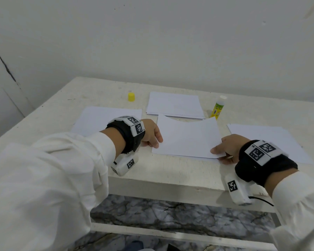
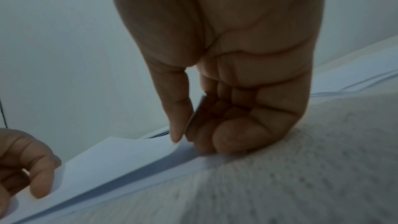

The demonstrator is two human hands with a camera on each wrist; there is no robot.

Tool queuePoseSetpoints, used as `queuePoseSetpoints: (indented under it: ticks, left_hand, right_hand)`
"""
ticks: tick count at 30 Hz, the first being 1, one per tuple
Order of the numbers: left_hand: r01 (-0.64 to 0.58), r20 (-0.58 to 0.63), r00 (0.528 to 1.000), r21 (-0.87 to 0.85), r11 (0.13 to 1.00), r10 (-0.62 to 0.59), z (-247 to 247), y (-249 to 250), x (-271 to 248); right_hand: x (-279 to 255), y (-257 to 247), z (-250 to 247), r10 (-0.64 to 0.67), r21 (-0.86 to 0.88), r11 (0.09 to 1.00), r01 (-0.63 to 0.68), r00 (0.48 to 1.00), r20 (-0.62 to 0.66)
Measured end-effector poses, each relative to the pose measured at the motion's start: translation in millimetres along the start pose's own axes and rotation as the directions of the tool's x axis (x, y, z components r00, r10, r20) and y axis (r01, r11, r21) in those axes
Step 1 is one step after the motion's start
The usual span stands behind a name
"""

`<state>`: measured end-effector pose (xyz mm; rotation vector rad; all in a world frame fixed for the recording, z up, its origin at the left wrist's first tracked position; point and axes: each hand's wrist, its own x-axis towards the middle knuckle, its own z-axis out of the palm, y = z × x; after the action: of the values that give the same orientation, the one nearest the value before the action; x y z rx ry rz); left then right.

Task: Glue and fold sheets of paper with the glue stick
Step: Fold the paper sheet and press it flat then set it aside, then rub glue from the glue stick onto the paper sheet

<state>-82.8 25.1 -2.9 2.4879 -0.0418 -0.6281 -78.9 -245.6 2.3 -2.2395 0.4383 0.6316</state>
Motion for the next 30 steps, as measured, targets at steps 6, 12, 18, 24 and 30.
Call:
queuePoseSetpoints:
  ticks: [6,12,18,24,30]
  left_hand:
    - [0.015,-0.014,1.000,0.039,0.999,-0.014,2,0,1]
    - [0.022,-0.011,1.000,0.102,0.995,-0.021,2,2,3]
    - [0.012,-0.019,1.000,0.144,0.990,-0.009,2,0,7]
    - [0.008,-0.006,1.000,0.150,0.989,-0.007,0,1,7]
    - [0.017,0.019,1.000,0.102,0.995,-0.019,-2,0,9]
  right_hand:
    - [0,0,2,-0.005,-0.020,1.000,0.005,1.000,0.001]
    - [-7,-8,-3,-0.046,-0.314,0.949,0.032,0.998,-0.037]
    - [-9,-3,-21,-0.081,-0.341,0.937,0.078,0.997,0.003]
    - [-7,3,-22,-0.122,-0.329,0.936,0.129,0.992,0.042]
    - [-7,4,-22,-0.135,-0.327,0.934,0.146,0.989,0.056]
